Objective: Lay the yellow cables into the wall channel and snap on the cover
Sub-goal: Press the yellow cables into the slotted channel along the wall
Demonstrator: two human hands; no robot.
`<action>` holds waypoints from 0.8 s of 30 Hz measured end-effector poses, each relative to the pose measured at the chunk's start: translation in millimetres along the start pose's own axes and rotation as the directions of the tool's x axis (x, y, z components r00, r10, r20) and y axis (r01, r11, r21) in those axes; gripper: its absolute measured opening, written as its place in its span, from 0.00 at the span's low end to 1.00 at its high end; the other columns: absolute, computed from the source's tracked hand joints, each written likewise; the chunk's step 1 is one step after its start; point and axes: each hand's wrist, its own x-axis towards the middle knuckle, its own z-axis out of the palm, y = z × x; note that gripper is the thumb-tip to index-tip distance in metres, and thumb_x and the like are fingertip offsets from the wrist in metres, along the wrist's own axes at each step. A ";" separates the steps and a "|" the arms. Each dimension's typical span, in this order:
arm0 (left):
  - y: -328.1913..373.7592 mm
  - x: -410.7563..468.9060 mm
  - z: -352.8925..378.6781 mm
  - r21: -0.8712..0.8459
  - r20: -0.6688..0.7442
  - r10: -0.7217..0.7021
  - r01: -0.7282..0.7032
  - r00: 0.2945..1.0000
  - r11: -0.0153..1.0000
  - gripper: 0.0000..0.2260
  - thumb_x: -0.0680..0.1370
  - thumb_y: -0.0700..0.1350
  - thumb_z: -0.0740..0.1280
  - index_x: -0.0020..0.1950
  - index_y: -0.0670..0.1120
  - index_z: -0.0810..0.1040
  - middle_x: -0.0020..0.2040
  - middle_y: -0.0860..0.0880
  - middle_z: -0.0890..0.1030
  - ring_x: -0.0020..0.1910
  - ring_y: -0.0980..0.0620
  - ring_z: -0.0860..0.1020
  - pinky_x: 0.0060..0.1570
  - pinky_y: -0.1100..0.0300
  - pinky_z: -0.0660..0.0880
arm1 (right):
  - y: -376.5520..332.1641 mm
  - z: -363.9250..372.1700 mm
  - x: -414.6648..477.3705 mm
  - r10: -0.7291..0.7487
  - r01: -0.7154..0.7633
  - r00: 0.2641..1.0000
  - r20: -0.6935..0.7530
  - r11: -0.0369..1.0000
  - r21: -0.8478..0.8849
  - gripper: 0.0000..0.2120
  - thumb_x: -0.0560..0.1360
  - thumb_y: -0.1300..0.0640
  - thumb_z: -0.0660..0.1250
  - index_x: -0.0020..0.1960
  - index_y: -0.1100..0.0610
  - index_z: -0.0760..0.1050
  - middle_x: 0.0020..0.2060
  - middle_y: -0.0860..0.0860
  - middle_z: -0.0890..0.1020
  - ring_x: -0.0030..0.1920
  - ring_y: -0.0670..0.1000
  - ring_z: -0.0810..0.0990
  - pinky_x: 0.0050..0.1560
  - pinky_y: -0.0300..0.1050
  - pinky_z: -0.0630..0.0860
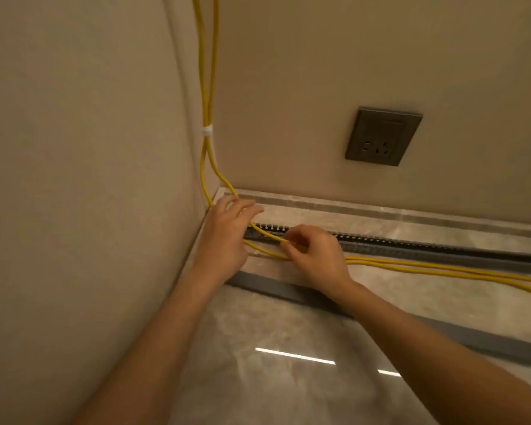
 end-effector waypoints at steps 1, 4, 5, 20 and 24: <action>-3.2 4.1 -5.4 0.178 0.126 0.086 -0.108 0.988 0.978 0.34 0.64 0.28 0.63 0.69 0.45 0.69 0.71 0.46 0.68 0.72 0.41 0.58 0.72 0.46 0.53 | -1.3 0.6 -0.3 -0.041 0.044 0.999 0.029 0.995 -0.087 0.11 0.71 0.50 0.70 0.51 0.52 0.79 0.44 0.48 0.82 0.45 0.48 0.78 0.44 0.44 0.75; -11.8 18.8 -21.2 0.480 0.400 0.139 -0.336 0.906 0.810 0.31 0.73 0.35 0.59 0.75 0.48 0.55 0.77 0.47 0.53 0.76 0.45 0.41 0.71 0.41 0.37 | -2.7 1.8 -0.8 -0.119 0.144 0.987 0.108 0.954 -0.263 0.18 0.70 0.49 0.69 0.58 0.52 0.76 0.52 0.50 0.80 0.53 0.52 0.76 0.48 0.47 0.75; -14.1 23.5 -22.9 0.535 0.431 0.129 -0.367 0.893 0.761 0.29 0.75 0.37 0.57 0.75 0.48 0.55 0.77 0.47 0.54 0.76 0.45 0.41 0.70 0.40 0.37 | -2.6 2.4 -0.3 -0.132 0.166 0.983 0.131 0.940 -0.297 0.19 0.70 0.49 0.68 0.60 0.52 0.74 0.53 0.51 0.80 0.54 0.53 0.75 0.50 0.47 0.74; -13.3 39.3 -41.4 0.610 0.303 -0.128 -0.089 0.944 0.787 0.11 0.73 0.55 0.68 0.48 0.49 0.83 0.42 0.50 0.82 0.48 0.50 0.78 0.73 0.50 0.44 | 21.8 -3.4 -6.8 -0.208 0.235 0.972 0.110 0.885 -0.401 0.12 0.77 0.46 0.60 0.51 0.54 0.74 0.45 0.52 0.80 0.47 0.54 0.76 0.40 0.46 0.70; -14.7 38.2 -47.9 0.558 0.244 -0.116 -0.042 0.963 0.829 0.12 0.73 0.56 0.68 0.48 0.50 0.83 0.41 0.49 0.82 0.48 0.49 0.77 0.73 0.51 0.44 | 31.9 -14.5 -11.4 -0.207 0.228 0.974 0.095 0.882 -0.413 0.16 0.75 0.40 0.60 0.49 0.52 0.73 0.42 0.50 0.82 0.41 0.54 0.80 0.32 0.43 0.67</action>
